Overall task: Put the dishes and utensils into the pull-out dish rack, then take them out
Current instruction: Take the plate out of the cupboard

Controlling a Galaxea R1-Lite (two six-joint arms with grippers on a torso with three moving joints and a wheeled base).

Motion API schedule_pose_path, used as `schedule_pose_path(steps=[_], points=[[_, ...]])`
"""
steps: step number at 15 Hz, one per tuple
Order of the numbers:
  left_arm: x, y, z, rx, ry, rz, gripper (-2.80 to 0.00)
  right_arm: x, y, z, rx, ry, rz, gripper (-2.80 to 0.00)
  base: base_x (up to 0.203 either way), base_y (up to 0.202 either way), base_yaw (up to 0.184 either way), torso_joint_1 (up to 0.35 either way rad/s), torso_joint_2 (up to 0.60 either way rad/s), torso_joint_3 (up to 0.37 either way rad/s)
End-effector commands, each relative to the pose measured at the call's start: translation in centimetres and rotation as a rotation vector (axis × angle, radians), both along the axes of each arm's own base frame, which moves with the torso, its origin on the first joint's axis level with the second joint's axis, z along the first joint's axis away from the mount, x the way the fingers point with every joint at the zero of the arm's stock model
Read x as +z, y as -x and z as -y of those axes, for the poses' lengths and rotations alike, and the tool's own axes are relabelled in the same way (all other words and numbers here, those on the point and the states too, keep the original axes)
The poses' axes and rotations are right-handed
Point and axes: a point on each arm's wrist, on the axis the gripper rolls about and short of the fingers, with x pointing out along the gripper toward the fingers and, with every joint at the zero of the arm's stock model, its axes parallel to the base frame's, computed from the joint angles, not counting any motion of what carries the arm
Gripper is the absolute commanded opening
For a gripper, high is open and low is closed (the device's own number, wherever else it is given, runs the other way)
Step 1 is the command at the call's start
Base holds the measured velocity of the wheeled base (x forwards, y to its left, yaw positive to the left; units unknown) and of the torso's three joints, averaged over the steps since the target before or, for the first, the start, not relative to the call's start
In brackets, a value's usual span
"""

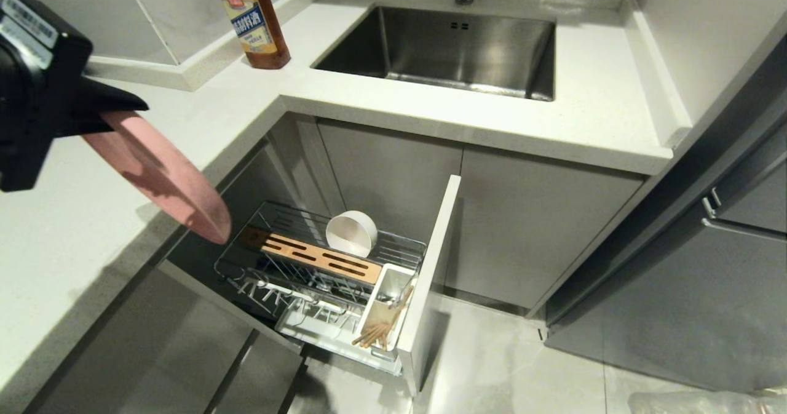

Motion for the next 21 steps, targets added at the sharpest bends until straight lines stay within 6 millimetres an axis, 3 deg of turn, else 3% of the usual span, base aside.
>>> schedule_pose_path(steps=[1,4,6,13,17,21], points=[[1.2,1.1,-1.8,0.058,-0.064,0.032,-2.8,-0.1,0.0,0.0,0.0,0.0,-0.001,-2.8,0.0,0.0,0.0,0.0,0.0,0.0],[1.4,1.0,-3.6,0.153,-0.23,-0.049,-2.8,-0.1,0.0,0.0,0.0,0.0,-0.002,-2.8,0.0,0.0,0.0,0.0,0.0,0.0],[0.3,1.1,-4.6,0.182,-0.358,-0.21,-2.8,-0.1,0.0,0.0,0.0,0.0,-0.002,-2.8,0.0,0.0,0.0,0.0,0.0,0.0],[-1.5,-4.9,-6.9,0.377,-0.543,-0.443,-2.8,-0.1,0.0,0.0,-0.001,0.0,-0.002,-2.8,0.0,0.0,0.0,0.0,0.0,0.0],[-1.2,-7.6,-8.1,0.359,-0.681,-0.513,-2.8,-0.1,0.0,0.0,0.0,0.0,-0.003,-2.8,0.0,0.0,0.0,0.0,0.0,0.0],[-2.6,-10.1,-9.6,0.316,-0.83,-0.656,-2.8,0.0,0.0,0.0,0.0,0.0,-0.001,-2.8,0.0,0.0,0.0,0.0,0.0,0.0]])
